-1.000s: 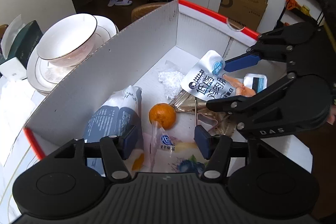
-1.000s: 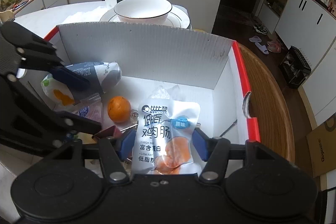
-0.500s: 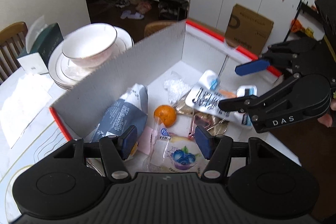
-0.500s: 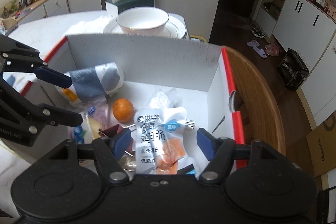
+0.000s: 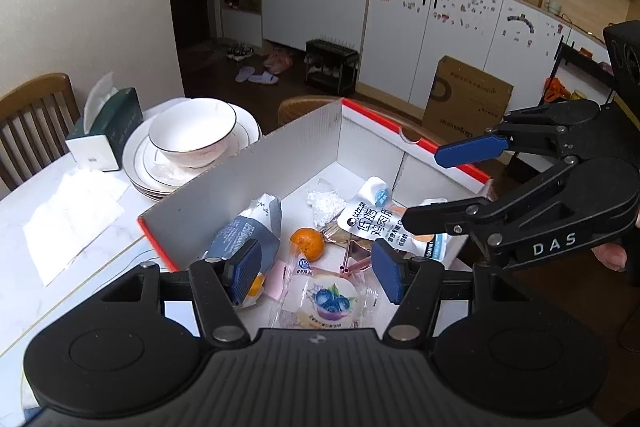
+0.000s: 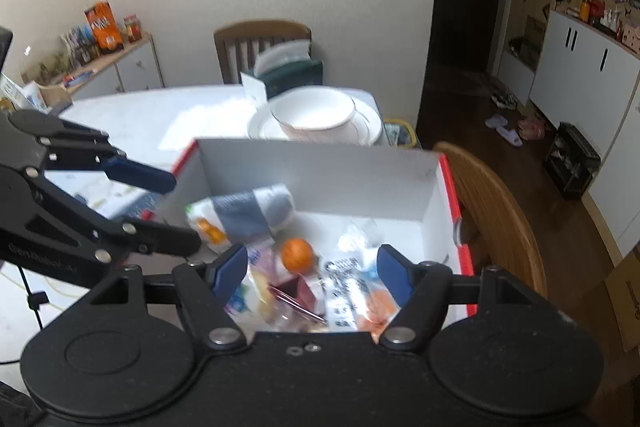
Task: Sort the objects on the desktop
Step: 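Open the left tool releasing the orange while the right tool releases the pouch, then withdraw both tools from the box back toward the table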
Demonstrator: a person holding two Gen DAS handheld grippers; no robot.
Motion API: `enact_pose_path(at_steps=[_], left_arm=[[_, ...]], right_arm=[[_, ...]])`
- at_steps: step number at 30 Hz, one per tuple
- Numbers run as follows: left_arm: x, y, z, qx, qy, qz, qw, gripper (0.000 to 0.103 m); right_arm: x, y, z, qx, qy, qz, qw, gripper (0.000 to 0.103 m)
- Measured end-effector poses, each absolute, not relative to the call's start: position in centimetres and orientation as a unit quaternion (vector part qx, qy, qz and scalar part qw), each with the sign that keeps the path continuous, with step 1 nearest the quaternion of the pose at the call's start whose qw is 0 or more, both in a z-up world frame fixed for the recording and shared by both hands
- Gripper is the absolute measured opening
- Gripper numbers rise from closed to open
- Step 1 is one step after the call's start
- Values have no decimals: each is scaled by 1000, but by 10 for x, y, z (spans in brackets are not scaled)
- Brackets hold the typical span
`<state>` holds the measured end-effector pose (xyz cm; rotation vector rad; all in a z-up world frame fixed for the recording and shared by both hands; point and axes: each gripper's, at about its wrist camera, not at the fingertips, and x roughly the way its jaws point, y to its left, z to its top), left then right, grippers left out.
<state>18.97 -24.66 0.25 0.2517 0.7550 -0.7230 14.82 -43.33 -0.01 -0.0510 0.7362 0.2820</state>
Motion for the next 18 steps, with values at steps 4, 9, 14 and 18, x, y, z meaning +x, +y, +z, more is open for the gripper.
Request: enact_pose_path(at_steps=[4,9,14,18], left_arm=[[178,-229,10,114,349,-341,866,61],[168,-200,17,97,340,-329,876,68],[159,-165,19,83,335,-313,885,76],[153,-134,19,69,337,-302,889,81]], right_arm=[[138,-419,10,-24,342,144,928,72],[130,-396,16,-18,335,153,930,73],[121,-368,20,-12,330,158,931,74],[113,-340,21,-15,326,166,931,74]])
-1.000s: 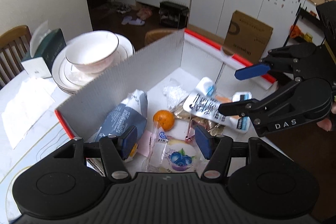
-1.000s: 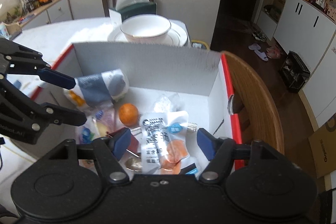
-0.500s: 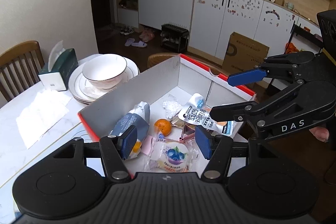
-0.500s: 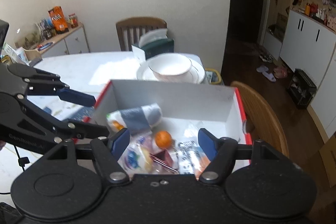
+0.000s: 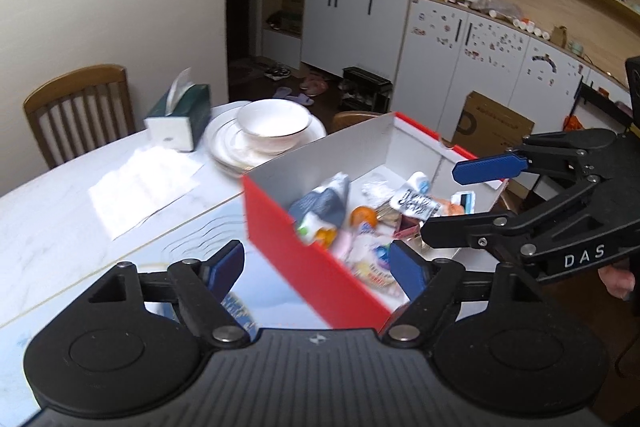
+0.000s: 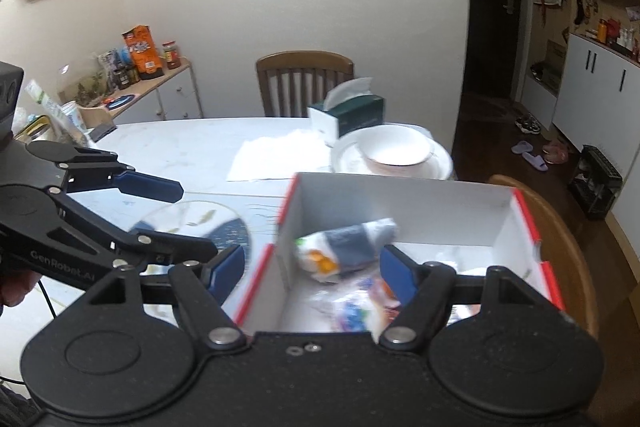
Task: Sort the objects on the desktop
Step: 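Withdraw both tools from the box back toward the table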
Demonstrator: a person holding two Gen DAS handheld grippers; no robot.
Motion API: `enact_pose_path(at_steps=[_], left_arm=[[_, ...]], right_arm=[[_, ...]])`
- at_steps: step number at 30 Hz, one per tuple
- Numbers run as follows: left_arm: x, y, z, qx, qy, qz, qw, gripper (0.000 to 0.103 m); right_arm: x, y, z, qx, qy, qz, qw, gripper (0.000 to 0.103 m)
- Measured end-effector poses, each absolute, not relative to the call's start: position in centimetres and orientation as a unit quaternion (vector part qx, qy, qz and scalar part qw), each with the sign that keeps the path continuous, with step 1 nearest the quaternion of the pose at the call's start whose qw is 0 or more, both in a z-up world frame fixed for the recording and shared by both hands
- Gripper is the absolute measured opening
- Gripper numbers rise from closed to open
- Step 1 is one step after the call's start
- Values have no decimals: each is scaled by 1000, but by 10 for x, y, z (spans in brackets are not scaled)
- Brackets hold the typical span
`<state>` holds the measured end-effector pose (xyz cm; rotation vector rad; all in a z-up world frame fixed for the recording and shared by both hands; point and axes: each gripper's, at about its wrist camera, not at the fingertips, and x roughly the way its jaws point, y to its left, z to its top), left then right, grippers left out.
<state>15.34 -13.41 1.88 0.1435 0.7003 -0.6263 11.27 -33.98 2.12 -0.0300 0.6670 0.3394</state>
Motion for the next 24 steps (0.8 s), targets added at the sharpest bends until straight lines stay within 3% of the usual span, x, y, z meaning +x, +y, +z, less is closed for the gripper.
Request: enact_pose_path(at_steps=[5,9,24], left_arm=[[148,-92,15,54,342,-285,894,88],[146,-60,8,51,344,-266,899,102],[147,36,-10,49,353,-230,906,103]], right_arm=[[107,-300,21,-21,325,176,929,75],[102,-269,17,-22,330,182,926,75],[91,-168,-7,-26,352,201,914,75]])
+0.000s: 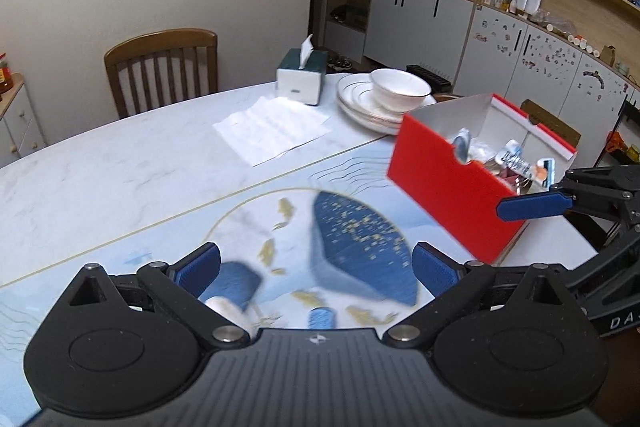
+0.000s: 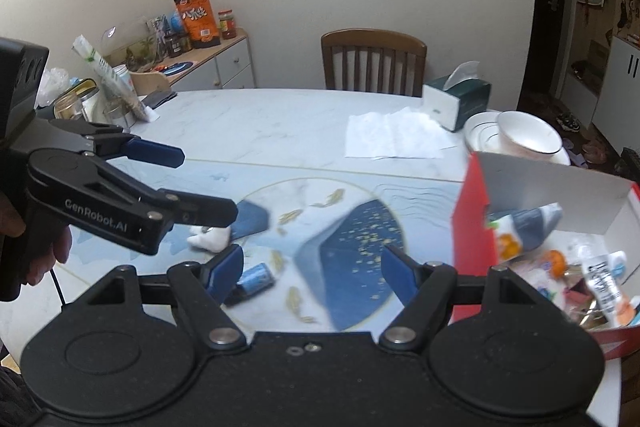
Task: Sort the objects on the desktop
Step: 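Withdraw both tools from the box back toward the table, then grasp the white tooth plush with the left tool while the right tool grasps the blue-labeled bottle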
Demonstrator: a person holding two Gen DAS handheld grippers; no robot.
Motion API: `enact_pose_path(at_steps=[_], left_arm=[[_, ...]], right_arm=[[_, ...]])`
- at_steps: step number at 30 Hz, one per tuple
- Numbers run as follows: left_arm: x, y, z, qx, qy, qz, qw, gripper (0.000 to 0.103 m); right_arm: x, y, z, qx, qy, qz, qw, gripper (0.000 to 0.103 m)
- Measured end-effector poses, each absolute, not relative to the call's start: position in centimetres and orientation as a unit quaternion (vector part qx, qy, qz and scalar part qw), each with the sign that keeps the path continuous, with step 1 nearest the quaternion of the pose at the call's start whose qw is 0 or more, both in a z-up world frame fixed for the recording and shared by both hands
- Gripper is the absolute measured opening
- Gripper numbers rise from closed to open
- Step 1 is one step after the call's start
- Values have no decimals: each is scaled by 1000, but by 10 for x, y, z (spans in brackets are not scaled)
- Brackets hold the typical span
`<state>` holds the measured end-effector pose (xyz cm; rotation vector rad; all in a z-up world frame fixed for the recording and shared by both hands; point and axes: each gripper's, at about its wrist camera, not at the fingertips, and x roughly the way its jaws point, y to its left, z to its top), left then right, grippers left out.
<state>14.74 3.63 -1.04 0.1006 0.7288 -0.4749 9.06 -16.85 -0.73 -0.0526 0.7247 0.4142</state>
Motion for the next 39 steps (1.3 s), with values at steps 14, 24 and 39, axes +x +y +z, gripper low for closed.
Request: enact_pose_path(at_steps=[14,24,39], left_arm=[[173,93,-56,70,394,-195,895,103],[193,94,-88,80,423,-195,881,102],[211,89,-112,81,446,-214,865,102]], right_arm=[[98,-117,-46,-59,385,212,896,75],[113,-95,-75,-94,404,240,878,75],[132,-71,-110,-160,412,279,853,75]])
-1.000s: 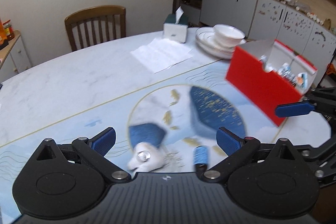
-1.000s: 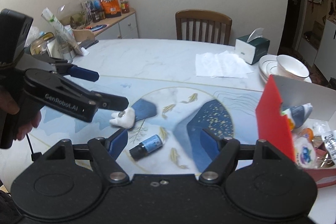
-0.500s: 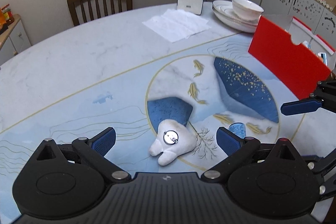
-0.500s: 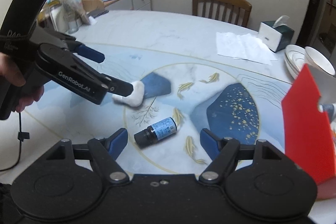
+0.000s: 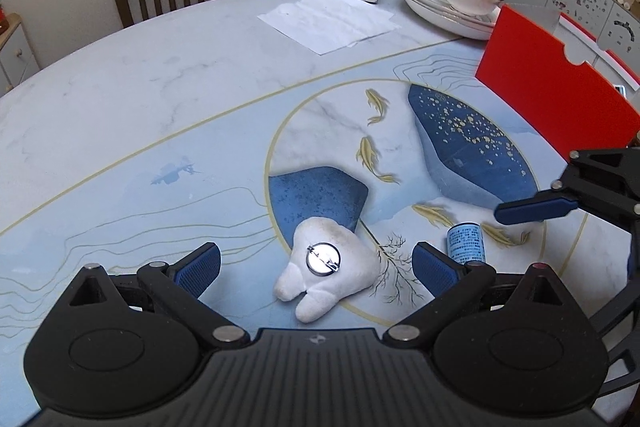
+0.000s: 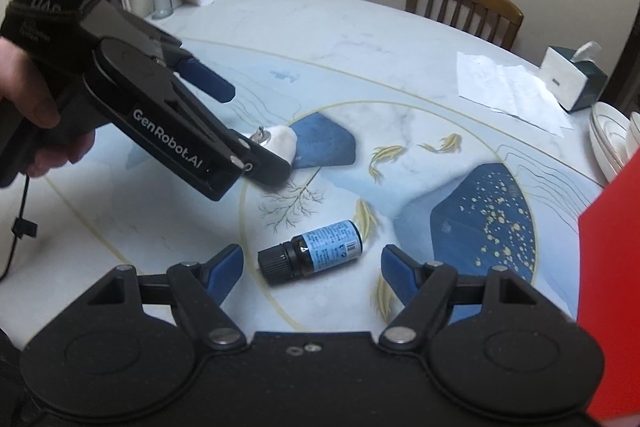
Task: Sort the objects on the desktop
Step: 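Grasp the white tooth plush with the left tool while the right tool grasps the blue-labeled bottle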
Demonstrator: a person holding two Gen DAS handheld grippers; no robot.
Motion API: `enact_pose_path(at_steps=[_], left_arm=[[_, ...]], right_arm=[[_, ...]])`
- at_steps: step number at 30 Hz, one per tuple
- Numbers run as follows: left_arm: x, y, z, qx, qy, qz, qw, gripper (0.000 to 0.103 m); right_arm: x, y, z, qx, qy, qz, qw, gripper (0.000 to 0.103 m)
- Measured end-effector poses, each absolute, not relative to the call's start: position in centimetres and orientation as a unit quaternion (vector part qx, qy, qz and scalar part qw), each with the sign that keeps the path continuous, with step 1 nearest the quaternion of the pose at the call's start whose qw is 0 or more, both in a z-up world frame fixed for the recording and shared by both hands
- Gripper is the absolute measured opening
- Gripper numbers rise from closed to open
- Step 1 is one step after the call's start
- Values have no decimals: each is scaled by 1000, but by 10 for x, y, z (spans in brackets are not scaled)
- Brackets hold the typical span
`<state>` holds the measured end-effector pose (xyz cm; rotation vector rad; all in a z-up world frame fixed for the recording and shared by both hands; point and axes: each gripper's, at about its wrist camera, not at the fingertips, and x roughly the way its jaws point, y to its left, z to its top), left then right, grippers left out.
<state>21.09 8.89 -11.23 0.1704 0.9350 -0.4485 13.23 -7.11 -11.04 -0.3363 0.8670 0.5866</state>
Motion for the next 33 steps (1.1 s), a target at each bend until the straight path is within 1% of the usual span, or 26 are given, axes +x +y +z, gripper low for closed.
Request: enact_pose_path(at_steps=[10,14,16,17,21,22,24,26,29,31,33], left_arm=[[216,85,-124,78,453,-225,859,101],[216,86,-127,73,456,-230,857,96],[215,86,-127,73,454,-230,858,91],[215,86,-127,73,453,-230,858,91],[215,87,-126,74,449,-230,860,79],[215,87,-126,75,448,-230,861,77],[214,86,-125,77,449,-231,859,75],[213,84,-124,83,451,-232,858,70],[210,81,-123,92,451,-237,856,62],[208,80,-122,95,451,-237,855,54],[207,79,-122,98,452,-237,854,53]], right_arm=[[147,-68,-122,-163,424,289,843,74],[148,-68,-124,-159,429,295,839,73],[150,-68,-124,-156,430,296,839,73],[150,-69,-124,-155,430,296,839,73],[150,-70,-124,-149,431,298,839,71],[151,-70,-124,-148,431,299,839,70],[151,-70,-124,-145,431,300,839,68],[151,-70,-123,-144,430,302,839,62],[150,-70,-123,-146,429,300,840,62],[149,-71,-123,-145,430,295,841,62],[147,-73,-122,-143,431,289,843,62]])
